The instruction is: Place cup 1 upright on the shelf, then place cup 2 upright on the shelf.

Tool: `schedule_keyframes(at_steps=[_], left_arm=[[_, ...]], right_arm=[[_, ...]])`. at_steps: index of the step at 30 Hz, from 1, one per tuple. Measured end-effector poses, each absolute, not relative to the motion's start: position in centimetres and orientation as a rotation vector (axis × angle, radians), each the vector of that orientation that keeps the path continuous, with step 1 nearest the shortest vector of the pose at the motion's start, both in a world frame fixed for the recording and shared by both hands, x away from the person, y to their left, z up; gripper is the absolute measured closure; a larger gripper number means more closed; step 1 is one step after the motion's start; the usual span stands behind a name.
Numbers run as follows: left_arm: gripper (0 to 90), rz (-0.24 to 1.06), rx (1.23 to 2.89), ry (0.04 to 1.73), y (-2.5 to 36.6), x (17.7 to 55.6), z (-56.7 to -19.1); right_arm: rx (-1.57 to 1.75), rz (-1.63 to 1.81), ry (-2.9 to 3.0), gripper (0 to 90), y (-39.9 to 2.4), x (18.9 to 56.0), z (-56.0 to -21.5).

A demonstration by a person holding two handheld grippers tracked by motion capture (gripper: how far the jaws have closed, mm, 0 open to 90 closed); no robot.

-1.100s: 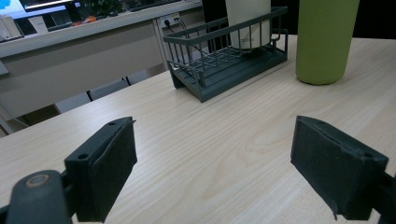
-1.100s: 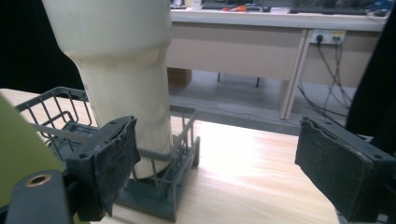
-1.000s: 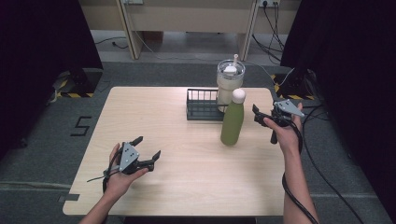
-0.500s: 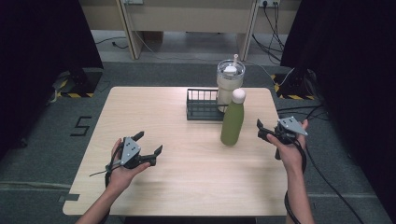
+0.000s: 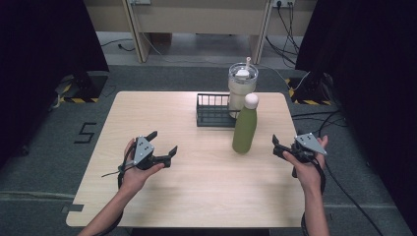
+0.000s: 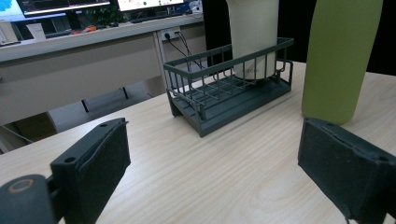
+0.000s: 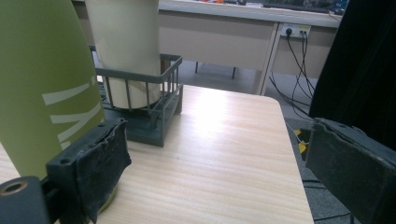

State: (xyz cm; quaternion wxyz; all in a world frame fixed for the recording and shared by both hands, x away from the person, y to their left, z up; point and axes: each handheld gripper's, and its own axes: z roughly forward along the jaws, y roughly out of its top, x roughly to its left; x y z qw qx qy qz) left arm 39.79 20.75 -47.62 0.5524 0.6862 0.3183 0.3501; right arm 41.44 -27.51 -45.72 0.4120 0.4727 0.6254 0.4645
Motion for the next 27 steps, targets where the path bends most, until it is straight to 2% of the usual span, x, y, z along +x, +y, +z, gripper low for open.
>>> schedule_keyframes(at_steps=[27], left_arm=[[5.7,0.816,1.602,0.678,17.8,42.8,-44.7]], right_arm=[[1.196,1.176,1.556,6.9,-27.7,41.1,-45.4]])
